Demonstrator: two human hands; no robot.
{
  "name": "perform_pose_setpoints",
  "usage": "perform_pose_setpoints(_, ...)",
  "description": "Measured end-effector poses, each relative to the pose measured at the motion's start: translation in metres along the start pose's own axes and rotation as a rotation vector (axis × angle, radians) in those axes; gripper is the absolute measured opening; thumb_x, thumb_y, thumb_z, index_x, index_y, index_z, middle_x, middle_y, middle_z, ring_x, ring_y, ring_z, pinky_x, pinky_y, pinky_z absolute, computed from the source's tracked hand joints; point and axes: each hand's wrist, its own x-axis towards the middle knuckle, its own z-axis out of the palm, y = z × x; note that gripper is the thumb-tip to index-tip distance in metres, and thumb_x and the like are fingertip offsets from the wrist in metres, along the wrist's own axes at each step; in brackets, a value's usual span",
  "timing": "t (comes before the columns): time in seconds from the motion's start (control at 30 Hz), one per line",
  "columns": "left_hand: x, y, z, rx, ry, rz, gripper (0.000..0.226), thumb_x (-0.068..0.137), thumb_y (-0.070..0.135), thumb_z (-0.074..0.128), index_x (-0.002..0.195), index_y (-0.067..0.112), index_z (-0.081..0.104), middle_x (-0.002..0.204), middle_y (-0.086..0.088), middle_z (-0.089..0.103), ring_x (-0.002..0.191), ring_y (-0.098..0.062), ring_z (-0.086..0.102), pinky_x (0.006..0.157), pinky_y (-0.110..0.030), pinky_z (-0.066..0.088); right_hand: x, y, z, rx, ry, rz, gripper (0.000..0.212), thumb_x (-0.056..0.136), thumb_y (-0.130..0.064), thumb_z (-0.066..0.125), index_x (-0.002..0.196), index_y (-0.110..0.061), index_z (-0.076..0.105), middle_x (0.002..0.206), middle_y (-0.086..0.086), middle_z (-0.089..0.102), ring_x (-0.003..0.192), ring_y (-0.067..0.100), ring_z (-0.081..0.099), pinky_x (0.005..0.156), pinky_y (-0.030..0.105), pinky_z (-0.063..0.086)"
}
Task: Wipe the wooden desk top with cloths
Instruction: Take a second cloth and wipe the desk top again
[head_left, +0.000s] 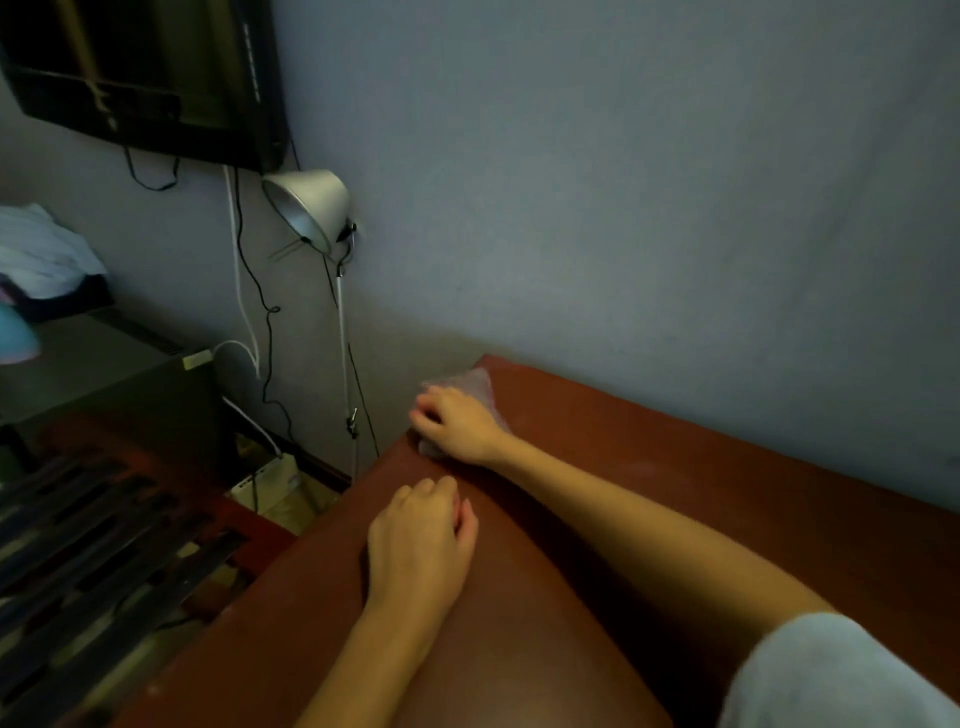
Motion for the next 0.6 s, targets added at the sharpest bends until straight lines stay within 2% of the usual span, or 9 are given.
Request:
perform_pose_setpoints(0.03,-0.001,0.0,-0.001,0.002,0.004,-0.001,0.042,0.062,0.022,0.08,0.059,0.025,0.038,0.054,0.003,0.049,0.048,-0.019,0.053,0.039,-0.025,0.034,-0.019,0.002,-0.004,0.059,0.003,-0.02,0.021,0.095,-0.021,0.054,0.078,-0.008,0.056,0.089,0.019,0.06,0.083,0.029,0.055,0.073,0.039,0.037)
perform_pose_setpoints(0.1,0.0,0.0,-0.001,0.003,-0.007,-0.016,0.042,0.067,0.023,0.077,0.061,0.026,0.035,0.056,0.002,0.051,0.051,-0.02,0.054,0.04,-0.026,0.034,-0.051,0.03,-0.018,0.046,0.067,0.062,0.017,0.09,-0.025,0.062,0.08,-0.013,0.056,0.082,0.012,0.063,0.075,0.024,0.056,0.07,0.037,0.041)
perform_pose_setpoints(0.17,0.0,0.002,0.0,0.0,-0.027,-0.044,0.04,0.074,0.024,0.072,0.064,0.026,0.034,0.059,0.002,0.053,0.056,-0.02,0.055,0.044,-0.027,0.031,-0.075,0.074,-0.04,-0.133,0.165,0.293,0.018,0.089,-0.031,0.06,0.085,-0.014,0.057,0.086,0.012,0.067,0.08,0.028,0.062,0.068,0.035,0.044)
perform_pose_setpoints(0.23,0.001,0.003,0.0,0.007,-0.024,-0.029,0.04,0.069,0.023,0.076,0.06,0.025,0.038,0.056,0.003,0.051,0.051,-0.018,0.053,0.043,-0.025,0.026,-0.075,0.112,-0.061,-0.255,0.285,0.568,0.028,0.092,-0.035,0.053,0.089,-0.009,0.061,0.094,0.018,0.068,0.089,0.033,0.064,0.07,0.034,0.044)
perform_pose_setpoints(0.3,0.002,0.003,-0.002,0.021,-0.036,-0.018,0.039,0.06,0.022,0.082,0.056,0.023,0.044,0.052,0.004,0.049,0.046,-0.018,0.051,0.043,-0.023,0.023,-0.053,0.125,-0.068,-0.267,0.325,0.722,0.035,0.094,-0.035,0.046,0.089,-0.005,0.065,0.098,0.021,0.068,0.092,0.036,0.064,0.072,0.035,0.046)
perform_pose_setpoints(0.43,0.003,0.002,0.0,0.028,-0.026,-0.018,0.039,0.056,0.023,0.085,0.055,0.023,0.046,0.051,0.004,0.048,0.045,-0.017,0.051,0.039,-0.025,0.027,0.03,0.092,-0.043,-0.23,0.28,0.671,0.035,0.092,-0.031,0.045,0.093,-0.004,0.068,0.101,0.021,0.069,0.093,0.035,0.066,0.075,0.035,0.049)
perform_pose_setpoints(0.53,0.004,0.0,0.004,0.05,-0.011,-0.007,0.041,0.053,0.026,0.085,0.055,0.025,0.045,0.051,0.004,0.047,0.046,-0.015,0.05,0.04,-0.025,0.023,0.084,0.039,-0.011,-0.217,0.141,0.484,0.032,0.089,-0.034,0.054,0.093,-0.006,0.069,0.099,0.016,0.071,0.095,0.03,0.067,0.079,0.034,0.049)
perform_pose_setpoints(0.6,0.004,0.0,0.004,0.059,-0.017,0.001,0.041,0.052,0.027,0.085,0.055,0.026,0.044,0.051,0.004,0.047,0.046,-0.015,0.051,0.04,-0.025,0.024,0.093,0.001,0.009,-0.161,-0.021,0.32,0.027,0.091,-0.032,0.052,0.084,-0.009,0.066,0.091,0.016,0.067,0.096,0.031,0.066,0.074,0.033,0.045)
